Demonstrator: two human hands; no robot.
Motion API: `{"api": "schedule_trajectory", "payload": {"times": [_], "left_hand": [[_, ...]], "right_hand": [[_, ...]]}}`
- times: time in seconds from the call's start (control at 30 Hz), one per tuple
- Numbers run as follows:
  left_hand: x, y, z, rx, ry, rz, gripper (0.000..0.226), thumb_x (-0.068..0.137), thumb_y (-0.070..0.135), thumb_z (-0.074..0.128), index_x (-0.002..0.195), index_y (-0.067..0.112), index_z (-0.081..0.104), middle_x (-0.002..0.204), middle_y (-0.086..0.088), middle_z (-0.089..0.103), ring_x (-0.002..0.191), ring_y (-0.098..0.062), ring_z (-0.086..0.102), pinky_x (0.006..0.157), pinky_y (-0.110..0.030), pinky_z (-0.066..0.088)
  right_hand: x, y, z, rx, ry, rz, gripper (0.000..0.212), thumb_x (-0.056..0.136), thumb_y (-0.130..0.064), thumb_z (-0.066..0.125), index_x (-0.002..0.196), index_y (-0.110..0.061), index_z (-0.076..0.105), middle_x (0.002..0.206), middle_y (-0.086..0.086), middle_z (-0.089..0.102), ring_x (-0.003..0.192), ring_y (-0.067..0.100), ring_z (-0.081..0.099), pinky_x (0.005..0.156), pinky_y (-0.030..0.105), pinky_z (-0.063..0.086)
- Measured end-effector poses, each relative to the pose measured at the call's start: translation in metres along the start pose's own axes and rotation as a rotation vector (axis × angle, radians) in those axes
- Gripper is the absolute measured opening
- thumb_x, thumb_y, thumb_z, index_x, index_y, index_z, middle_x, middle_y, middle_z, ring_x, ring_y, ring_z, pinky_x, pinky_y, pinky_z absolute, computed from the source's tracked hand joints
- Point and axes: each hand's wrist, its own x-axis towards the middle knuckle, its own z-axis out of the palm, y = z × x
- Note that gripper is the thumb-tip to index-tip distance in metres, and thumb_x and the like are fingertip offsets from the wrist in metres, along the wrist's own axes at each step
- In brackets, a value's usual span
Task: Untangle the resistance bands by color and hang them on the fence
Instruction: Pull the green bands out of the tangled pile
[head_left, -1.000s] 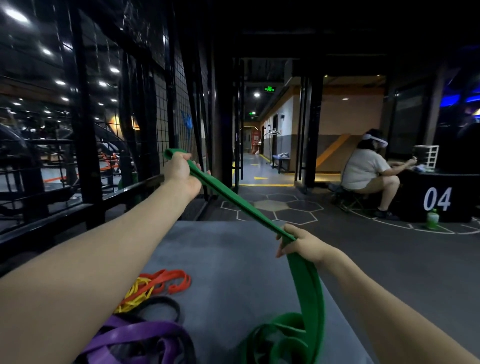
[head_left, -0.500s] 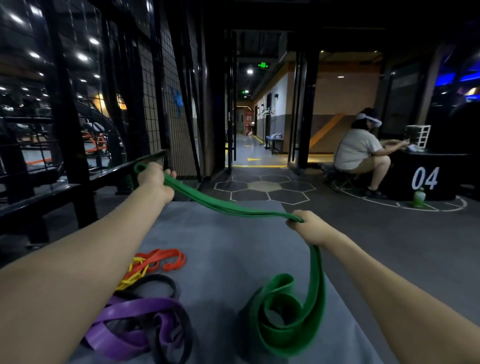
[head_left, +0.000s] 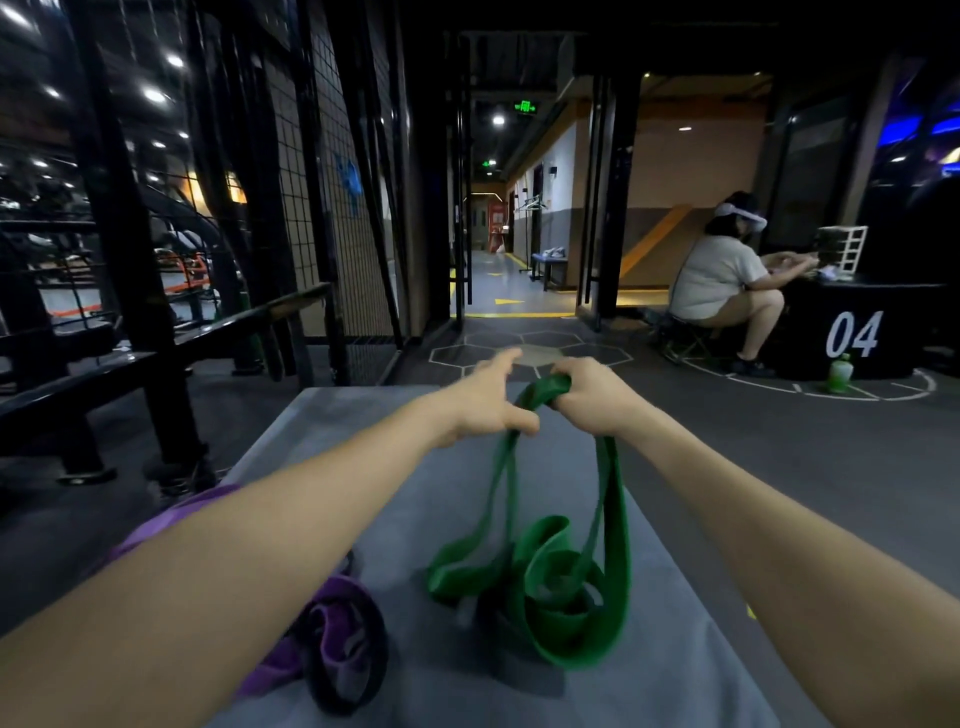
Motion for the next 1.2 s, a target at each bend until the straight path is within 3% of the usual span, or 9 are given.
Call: {"api": "schedule_trajectory", "payload": {"times": [0.13,0.23,0.43,0.57,0.67,0.83,0.97,1.07,1.2], "left_hand": [[0.009,0.020,0.019,-0.005,0.066,0.110,0.034,0.080,0.004,0.062,0.110,0.016,0.051,0.099,-0.004,0.059,0.092,-0.019,0.055,0.078,-0.028,0.044],[0.018,0.040,0.013,-0.016,0.171,0.139,0.008,0.088,0.009,0.052,0.089,0.017,0.053,0.084,-0.003,0.057,0.076,-0.016,0.052,0.077,-0.032,0.044],[0.014,0.100,-0.015,-0.359,0.304,0.201,0.026,0.094,0.007,0.045,0.071,0.018,0.050,0.064,0.001,0.044,0.057,-0.011,0.039,0.052,-0.025,0.033],[0.000,0.123,-0.052,-0.639,0.428,0.213,0.029,0.093,0.002,0.039,0.067,0.015,0.047,0.052,0.001,0.044,0.048,-0.010,0.036,0.048,-0.023,0.029],[-0.007,0.113,-0.057,-0.739,0.496,0.153,0.030,0.093,0.004,0.041,0.065,0.014,0.045,0.042,0.003,0.042,0.047,-0.013,0.033,0.049,-0.025,0.029],[-0.008,0.067,-0.042,-0.905,0.473,-0.018,0.036,0.094,0.013,0.045,0.058,0.014,0.042,0.032,0.005,0.038,0.029,-0.010,0.037,0.050,-0.027,0.029],[-0.009,0.046,-0.009,-0.879,0.378,-0.098,0.026,0.093,0.011,0.049,0.067,0.012,0.053,0.037,0.006,0.049,0.035,-0.006,0.048,0.049,-0.023,0.035],[-0.011,0.043,0.005,-0.597,0.296,-0.088,0.009,0.087,0.012,0.059,0.095,0.009,0.056,0.064,0.000,0.060,0.058,-0.011,0.055,0.057,-0.023,0.040],[-0.008,0.067,-0.006,-0.445,0.225,0.097,0.069,0.068,0.008,0.078,0.126,0.006,0.041,0.106,-0.007,0.053,0.091,-0.018,0.057,0.078,-0.023,0.047]], "right_hand": [[0.000,-0.010,-0.025,0.016,0.012,-0.041,0.005,0.079,-0.007,0.059,0.077,-0.011,0.057,0.072,0.005,0.059,0.068,0.020,0.054,0.053,0.028,0.038],[0.003,-0.003,-0.040,0.049,0.048,-0.045,0.011,0.077,-0.008,0.064,0.087,-0.007,0.060,0.073,0.005,0.057,0.070,0.020,0.052,0.056,0.029,0.036],[0.000,0.002,-0.047,0.293,0.159,-0.072,0.027,0.077,0.007,0.053,0.099,-0.008,0.055,0.090,0.006,0.057,0.082,0.020,0.055,0.075,0.033,0.044],[-0.008,0.022,-0.033,0.376,0.118,0.021,0.021,0.083,0.006,0.049,0.092,-0.013,0.053,0.081,-0.001,0.056,0.081,0.019,0.057,0.083,0.037,0.048],[-0.001,0.020,-0.046,0.320,0.223,0.057,0.011,0.090,-0.005,0.045,0.089,-0.012,0.052,0.080,0.006,0.056,0.074,0.024,0.056,0.072,0.036,0.047],[0.002,-0.006,-0.084,0.324,0.339,0.024,0.024,0.093,-0.009,0.040,0.070,-0.017,0.042,0.067,0.004,0.045,0.063,0.022,0.044,0.061,0.031,0.034],[0.005,-0.024,-0.105,0.287,0.363,-0.019,0.017,0.094,-0.010,0.039,0.078,-0.011,0.045,0.067,0.003,0.043,0.063,0.018,0.041,0.063,0.032,0.033],[0.006,-0.032,-0.110,0.256,0.342,-0.031,0.012,0.094,-0.009,0.039,0.085,-0.008,0.047,0.066,0.003,0.043,0.059,0.017,0.040,0.058,0.031,0.031],[0.002,-0.040,-0.104,0.069,0.199,-0.062,0.017,0.093,-0.006,0.040,0.077,-0.010,0.047,0.066,0.002,0.047,0.057,0.015,0.043,0.050,0.028,0.033]]}}
